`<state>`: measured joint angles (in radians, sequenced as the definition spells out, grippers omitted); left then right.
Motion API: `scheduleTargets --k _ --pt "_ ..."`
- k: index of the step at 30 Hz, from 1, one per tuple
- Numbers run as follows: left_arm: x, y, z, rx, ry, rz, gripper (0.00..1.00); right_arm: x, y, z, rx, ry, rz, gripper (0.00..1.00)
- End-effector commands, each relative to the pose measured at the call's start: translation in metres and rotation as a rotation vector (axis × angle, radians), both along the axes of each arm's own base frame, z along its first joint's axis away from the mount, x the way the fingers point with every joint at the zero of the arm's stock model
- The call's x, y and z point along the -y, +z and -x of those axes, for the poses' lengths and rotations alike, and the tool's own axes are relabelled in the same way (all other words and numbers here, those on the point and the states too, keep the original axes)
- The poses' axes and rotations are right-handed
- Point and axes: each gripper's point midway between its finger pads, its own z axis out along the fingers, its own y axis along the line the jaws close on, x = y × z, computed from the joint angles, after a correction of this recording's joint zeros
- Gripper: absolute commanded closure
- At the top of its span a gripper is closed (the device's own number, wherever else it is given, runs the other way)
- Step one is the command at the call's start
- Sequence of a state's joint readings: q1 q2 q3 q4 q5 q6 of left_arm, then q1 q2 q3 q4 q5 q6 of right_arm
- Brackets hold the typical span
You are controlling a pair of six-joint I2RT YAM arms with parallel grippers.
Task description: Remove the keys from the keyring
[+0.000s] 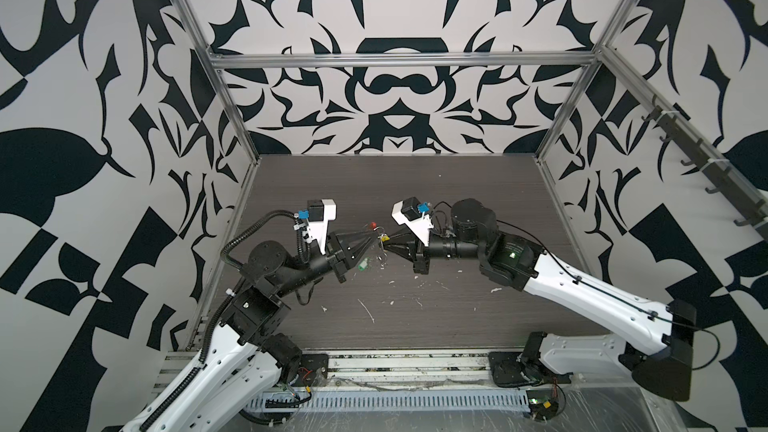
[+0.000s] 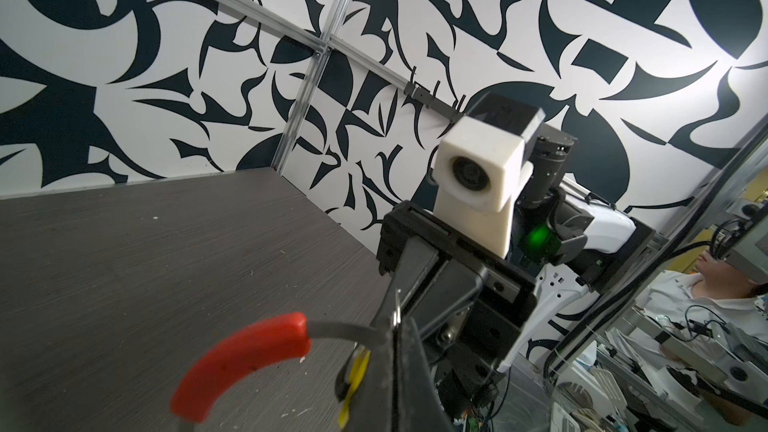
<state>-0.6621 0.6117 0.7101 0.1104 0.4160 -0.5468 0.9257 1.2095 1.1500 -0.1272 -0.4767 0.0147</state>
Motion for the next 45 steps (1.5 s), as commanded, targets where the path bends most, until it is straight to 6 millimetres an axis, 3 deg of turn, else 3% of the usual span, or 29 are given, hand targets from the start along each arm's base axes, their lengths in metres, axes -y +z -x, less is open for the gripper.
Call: scheduleTargets --k 1,8,23,45 --pt "-0.002 0.01 0.011 0.03 -0.029 -0.028 1.0 0.013 0.029 0.012 0.066 0.054 0.005 1.0" --pt "-0.001 0.008 0.02 0.031 -0.068 -0.064 1.0 0.018 0.032 0.018 0.102 0.097 0.066 1.0" --pt "0.003 -0.001 0.033 0.026 -0.145 -0.126 1.0 0.025 0.041 0.008 0.135 0.128 0.111 1.0" --pt "0.01 0.0 0.065 0.032 -0.352 -0.121 1.0 0.033 0.058 -0.002 -0.072 0.337 -0.01 1.0"
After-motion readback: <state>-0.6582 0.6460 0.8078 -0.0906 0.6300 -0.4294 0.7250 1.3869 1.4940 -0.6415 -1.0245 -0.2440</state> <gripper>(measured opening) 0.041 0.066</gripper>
